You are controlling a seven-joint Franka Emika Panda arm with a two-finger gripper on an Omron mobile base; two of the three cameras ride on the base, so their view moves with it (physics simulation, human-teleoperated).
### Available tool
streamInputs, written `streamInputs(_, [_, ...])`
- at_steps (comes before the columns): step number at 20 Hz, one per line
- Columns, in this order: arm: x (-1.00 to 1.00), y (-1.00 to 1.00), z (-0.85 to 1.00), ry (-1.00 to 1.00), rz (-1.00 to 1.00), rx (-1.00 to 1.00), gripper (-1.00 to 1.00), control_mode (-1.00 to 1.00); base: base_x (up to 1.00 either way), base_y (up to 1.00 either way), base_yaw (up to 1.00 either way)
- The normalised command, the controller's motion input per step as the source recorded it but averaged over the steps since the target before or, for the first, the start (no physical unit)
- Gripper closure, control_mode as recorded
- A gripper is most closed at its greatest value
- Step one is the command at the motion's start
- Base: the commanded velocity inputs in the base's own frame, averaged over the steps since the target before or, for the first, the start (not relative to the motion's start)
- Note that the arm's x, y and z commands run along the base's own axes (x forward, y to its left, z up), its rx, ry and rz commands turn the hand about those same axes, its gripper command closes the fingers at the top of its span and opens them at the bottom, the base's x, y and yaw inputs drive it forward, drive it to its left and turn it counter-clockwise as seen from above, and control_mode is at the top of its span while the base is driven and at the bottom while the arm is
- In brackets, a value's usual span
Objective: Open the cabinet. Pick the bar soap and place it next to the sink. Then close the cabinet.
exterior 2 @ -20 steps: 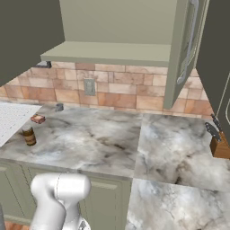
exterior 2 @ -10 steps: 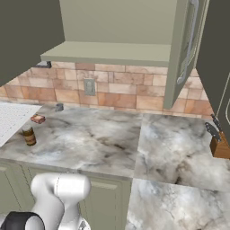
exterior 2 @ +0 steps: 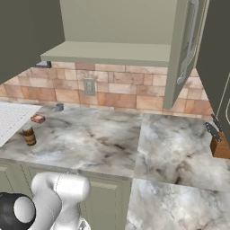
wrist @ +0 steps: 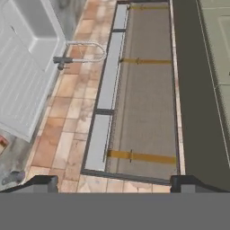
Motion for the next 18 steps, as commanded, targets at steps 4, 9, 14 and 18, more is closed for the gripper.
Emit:
streamInputs(4, [0.12, 0.22, 0.18, 0.00, -0.21, 0.06, -1.00, -1.00, 0.00, 0.00, 0.00])
streamInputs(9, [-0.02, -0.03, 0.19, 0.01, -0.23, 0.05, -1.00, -1.00, 0.00, 0.00, 0.00])
streamInputs(14, [-0.01, -0.29, 0.08, -0.02, -0.20, 0.01, -1.00, -1.00, 0.00, 0.00, 0.00])
streamInputs(18, [0.01, -0.38, 0.00, -0.05, -0.27, 0.00, -1.00, -1.00, 0.00, 0.00, 0.00])
